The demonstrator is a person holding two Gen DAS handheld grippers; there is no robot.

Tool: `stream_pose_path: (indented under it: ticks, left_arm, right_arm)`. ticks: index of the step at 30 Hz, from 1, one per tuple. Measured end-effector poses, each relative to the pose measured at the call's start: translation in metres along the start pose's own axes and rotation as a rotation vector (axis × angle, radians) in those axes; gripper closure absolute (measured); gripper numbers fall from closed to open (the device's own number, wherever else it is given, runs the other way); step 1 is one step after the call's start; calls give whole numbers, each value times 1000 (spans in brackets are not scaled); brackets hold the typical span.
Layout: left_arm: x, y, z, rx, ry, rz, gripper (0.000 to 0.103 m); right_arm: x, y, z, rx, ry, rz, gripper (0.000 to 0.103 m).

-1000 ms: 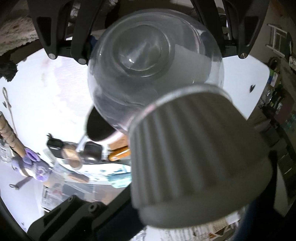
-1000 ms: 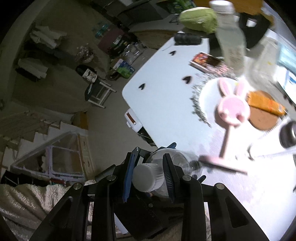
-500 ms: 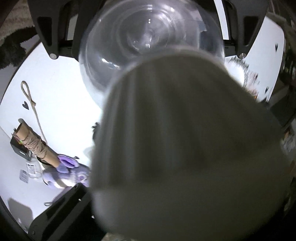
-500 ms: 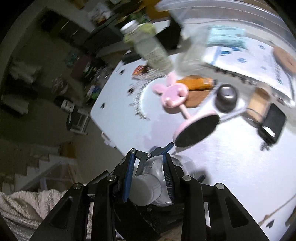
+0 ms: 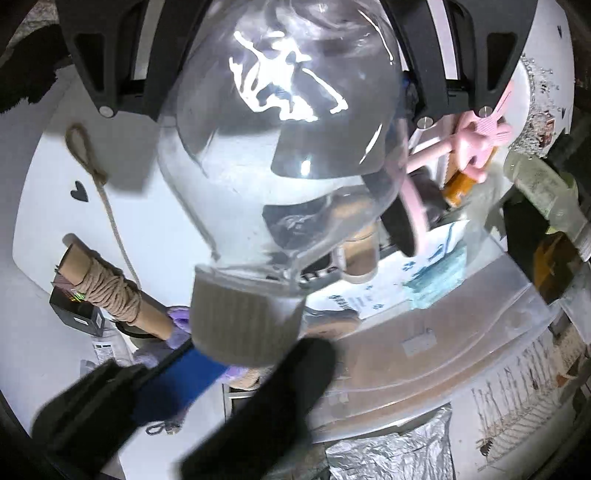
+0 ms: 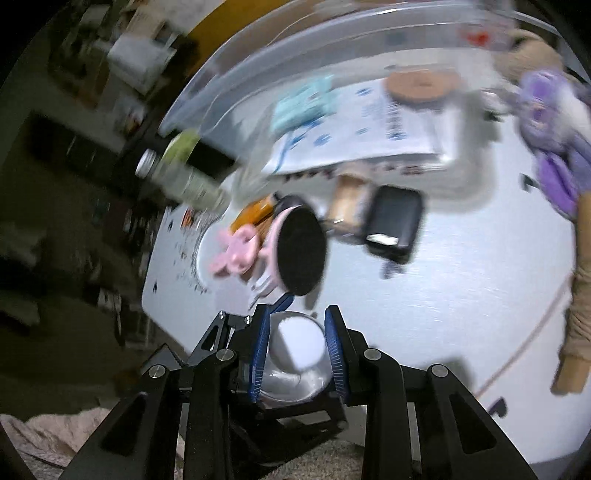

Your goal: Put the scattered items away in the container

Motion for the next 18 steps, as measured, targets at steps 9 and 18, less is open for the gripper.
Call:
stream_pose_path:
  ticks: [9,18]
  left_arm:
    - [-6,-14,69,-3,58,-11,28]
    - [-3,-4,73,-33,52,9,28]
  right_arm:
    - [37,35,70,-138,28,106,72]
    - [22,41,31,-62,-163,131,33]
Point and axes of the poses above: each gripper's, at about its wrist camera, not at the fingertips, and x roughly against the way its jaws point, z to its right, y to its underside, the point moved 3 cm from there along -x, roughly the way its jaws point, and after that the axes turned 12 degrees about -z, right-handed, at the moved point
